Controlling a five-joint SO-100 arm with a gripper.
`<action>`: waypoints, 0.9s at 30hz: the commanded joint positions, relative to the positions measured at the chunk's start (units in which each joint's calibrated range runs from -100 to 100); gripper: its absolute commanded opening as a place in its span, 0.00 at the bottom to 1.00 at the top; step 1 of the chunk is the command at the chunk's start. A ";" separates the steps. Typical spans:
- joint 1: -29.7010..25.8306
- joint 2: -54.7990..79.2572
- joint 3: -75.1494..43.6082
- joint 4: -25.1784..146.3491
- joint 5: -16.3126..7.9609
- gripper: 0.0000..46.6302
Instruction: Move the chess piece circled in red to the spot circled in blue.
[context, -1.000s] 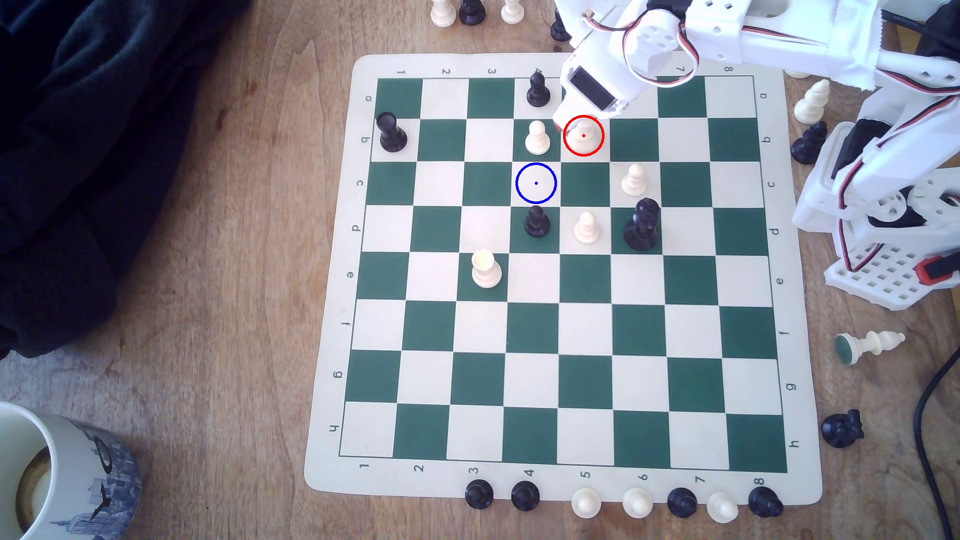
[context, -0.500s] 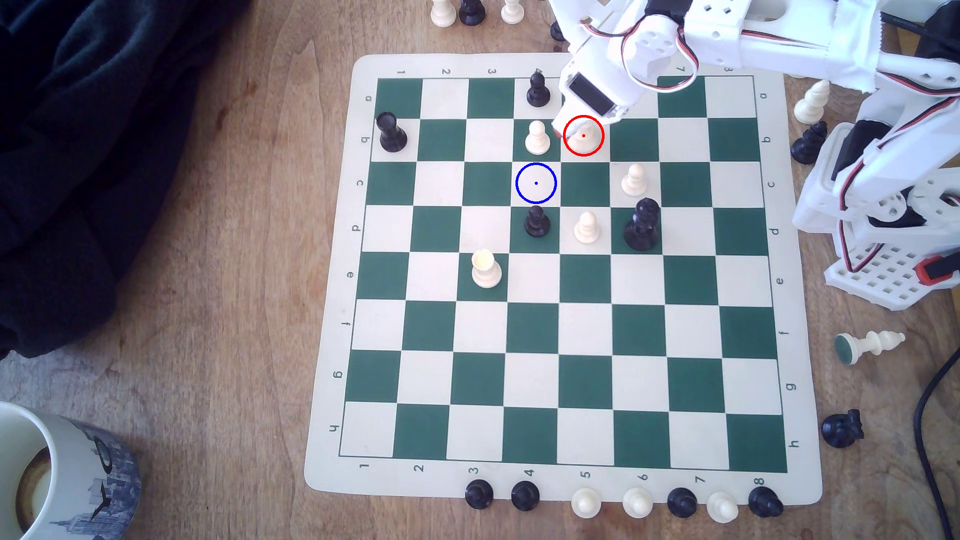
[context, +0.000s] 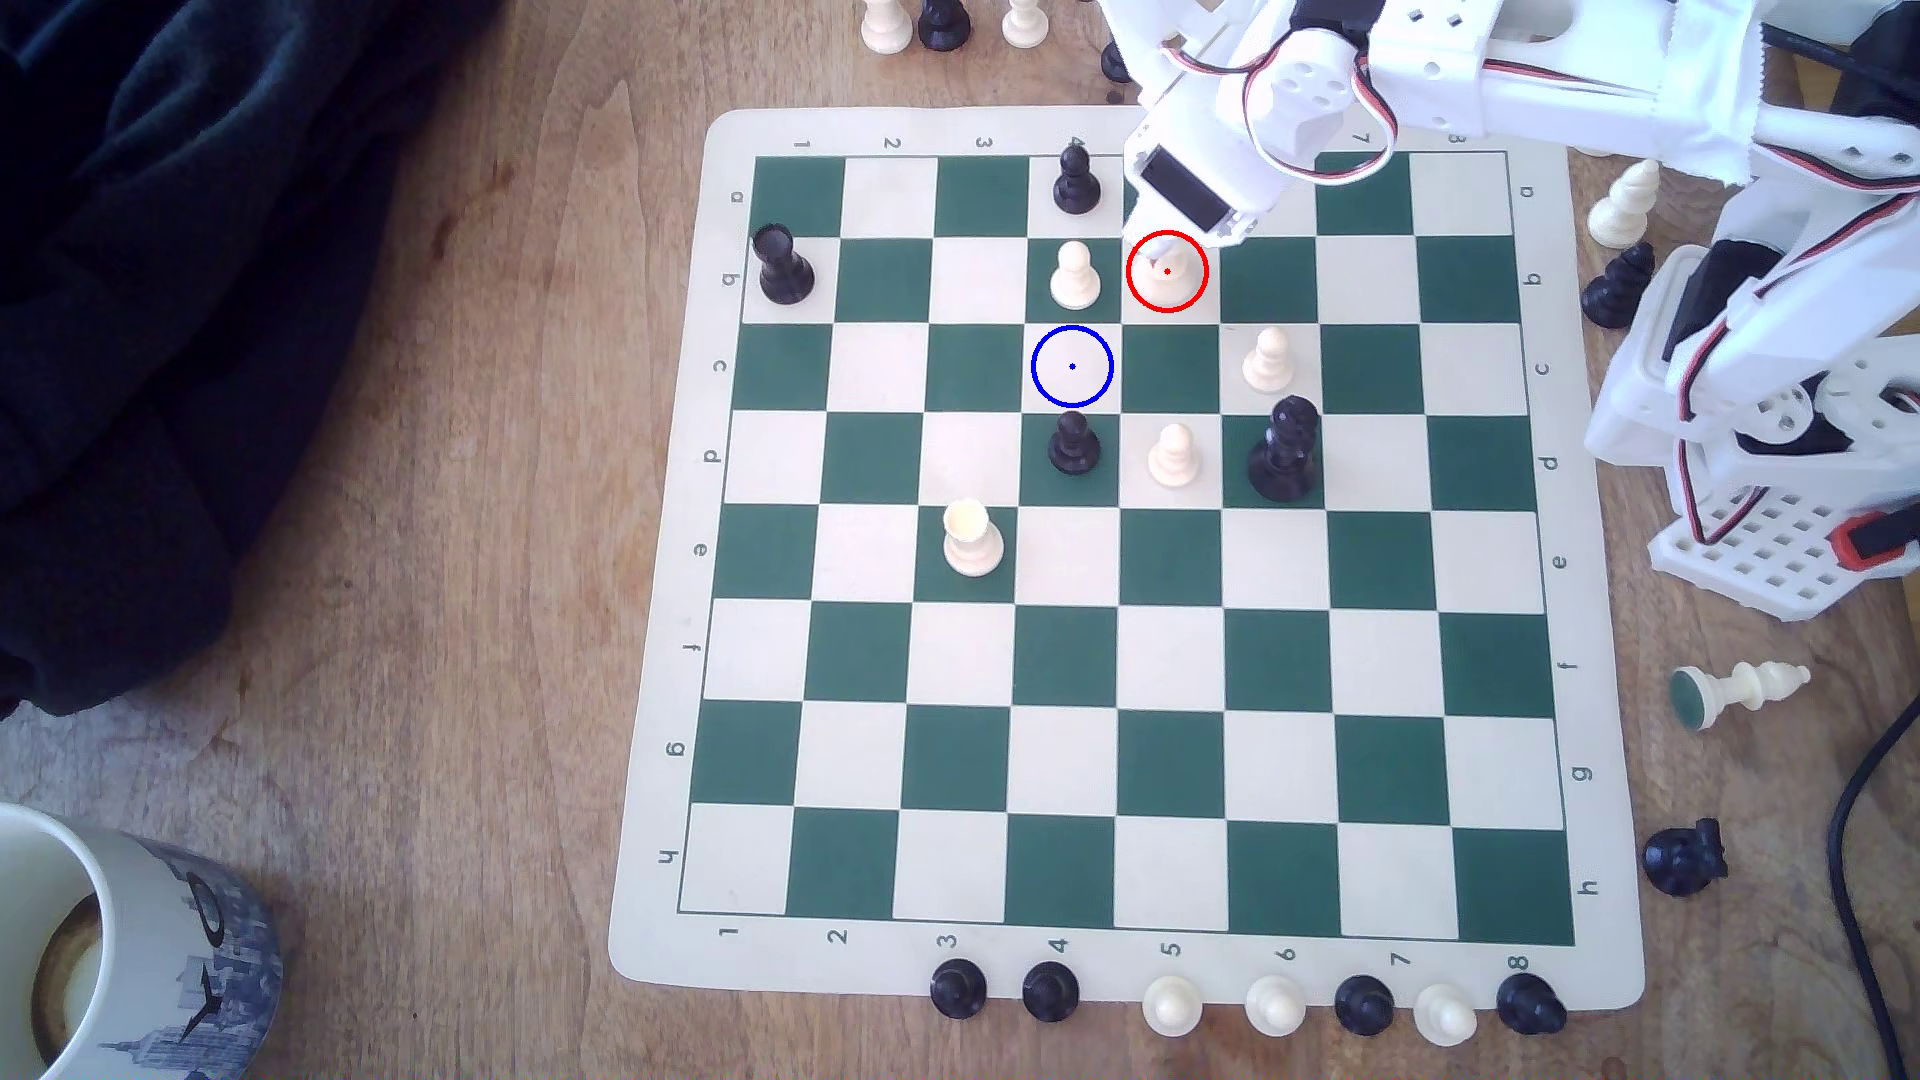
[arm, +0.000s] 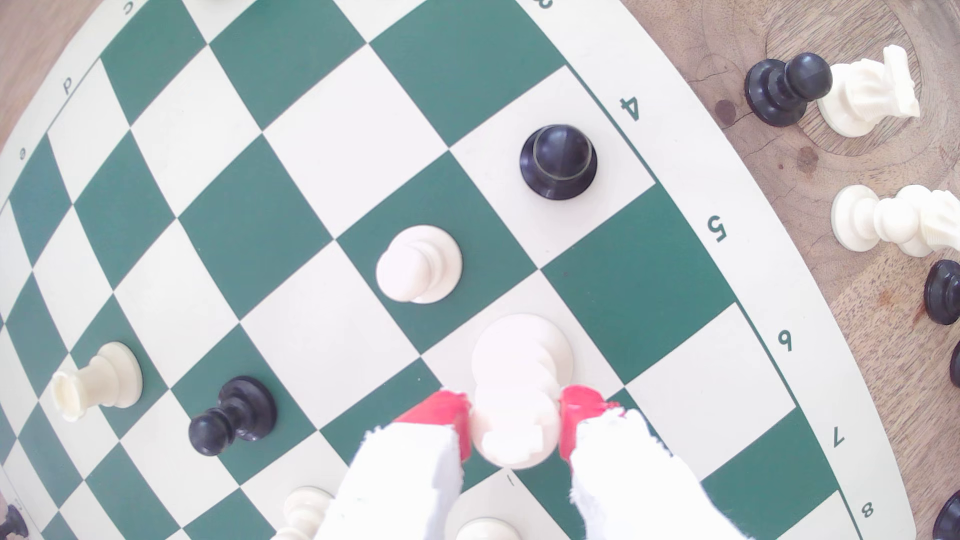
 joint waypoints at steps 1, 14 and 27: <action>-0.08 -4.16 -0.29 0.12 0.15 0.06; 0.62 -8.41 -14.89 13.06 0.10 0.01; -7.83 -5.01 -20.24 14.45 -1.42 0.01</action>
